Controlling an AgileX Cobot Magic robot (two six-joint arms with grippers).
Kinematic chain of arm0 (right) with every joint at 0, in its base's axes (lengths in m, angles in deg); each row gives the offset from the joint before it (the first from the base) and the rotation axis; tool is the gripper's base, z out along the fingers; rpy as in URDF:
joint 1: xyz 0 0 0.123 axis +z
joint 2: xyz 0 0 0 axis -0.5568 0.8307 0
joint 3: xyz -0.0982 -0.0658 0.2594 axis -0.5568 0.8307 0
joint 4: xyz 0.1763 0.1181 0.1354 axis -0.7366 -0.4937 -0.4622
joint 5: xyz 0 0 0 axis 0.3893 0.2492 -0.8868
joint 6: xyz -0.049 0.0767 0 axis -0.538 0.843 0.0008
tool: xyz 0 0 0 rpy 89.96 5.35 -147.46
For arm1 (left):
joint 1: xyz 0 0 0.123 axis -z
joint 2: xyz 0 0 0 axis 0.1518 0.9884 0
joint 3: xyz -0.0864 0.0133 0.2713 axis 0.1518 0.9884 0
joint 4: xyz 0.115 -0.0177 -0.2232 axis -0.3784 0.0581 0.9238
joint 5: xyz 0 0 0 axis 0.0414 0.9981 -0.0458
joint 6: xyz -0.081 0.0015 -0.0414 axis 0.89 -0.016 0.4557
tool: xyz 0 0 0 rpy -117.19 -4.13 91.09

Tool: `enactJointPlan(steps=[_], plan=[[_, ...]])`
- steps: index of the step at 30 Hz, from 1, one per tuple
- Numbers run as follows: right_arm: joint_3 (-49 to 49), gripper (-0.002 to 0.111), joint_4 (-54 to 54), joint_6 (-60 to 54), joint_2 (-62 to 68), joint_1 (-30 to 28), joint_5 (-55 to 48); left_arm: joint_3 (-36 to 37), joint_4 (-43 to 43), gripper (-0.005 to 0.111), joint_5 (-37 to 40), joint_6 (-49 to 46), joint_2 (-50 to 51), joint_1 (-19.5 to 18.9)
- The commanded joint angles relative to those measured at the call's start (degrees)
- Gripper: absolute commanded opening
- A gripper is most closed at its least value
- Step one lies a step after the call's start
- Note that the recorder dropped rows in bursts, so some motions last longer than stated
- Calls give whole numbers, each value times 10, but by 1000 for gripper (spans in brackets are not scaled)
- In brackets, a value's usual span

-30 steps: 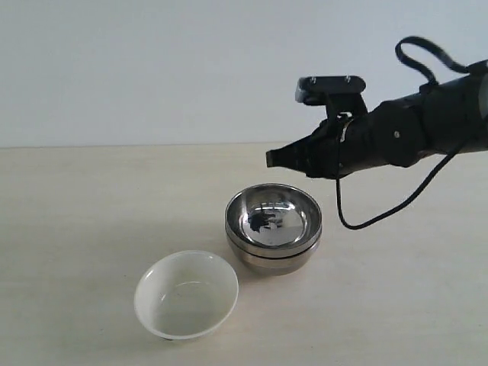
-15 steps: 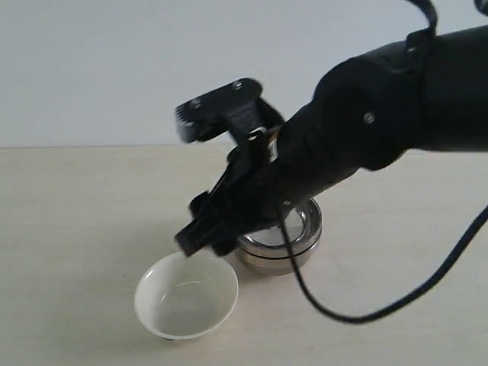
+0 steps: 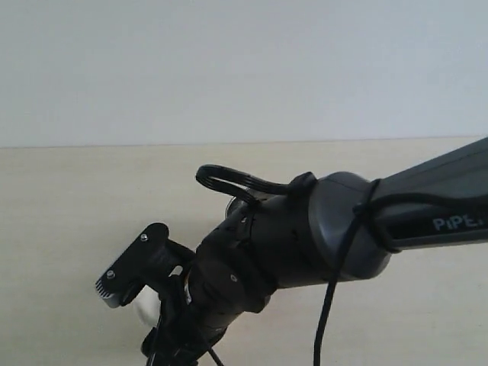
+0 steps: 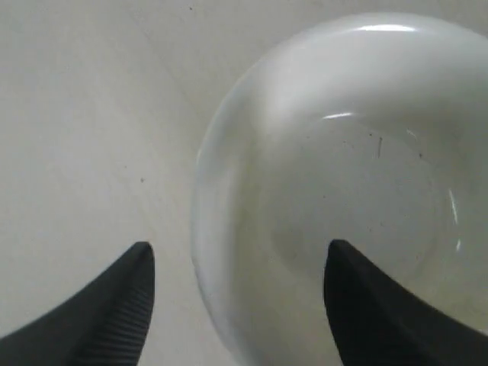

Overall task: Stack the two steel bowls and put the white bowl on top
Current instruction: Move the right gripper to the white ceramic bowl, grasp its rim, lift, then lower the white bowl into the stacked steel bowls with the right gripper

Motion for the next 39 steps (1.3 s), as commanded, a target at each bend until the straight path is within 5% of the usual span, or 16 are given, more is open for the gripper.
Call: enactJointPlan(steps=[1,5,18,28,39], plan=[[2,40,14,-7,20,1,33,2,1,32,0,-3,-2,-2],[2,0,14,-17,19,1,56,2,1,32,0,-3,-2,-2],[-171,0,91,-31,19,74,-166,2,1,32,0,-3,-2,-2],[-212,0,493,299,10,72,-292,2,1,32,0,-3,-2,-2],[-212,0,396,321,0,-53,-269,2,1,32,0,-3,-2,-2]])
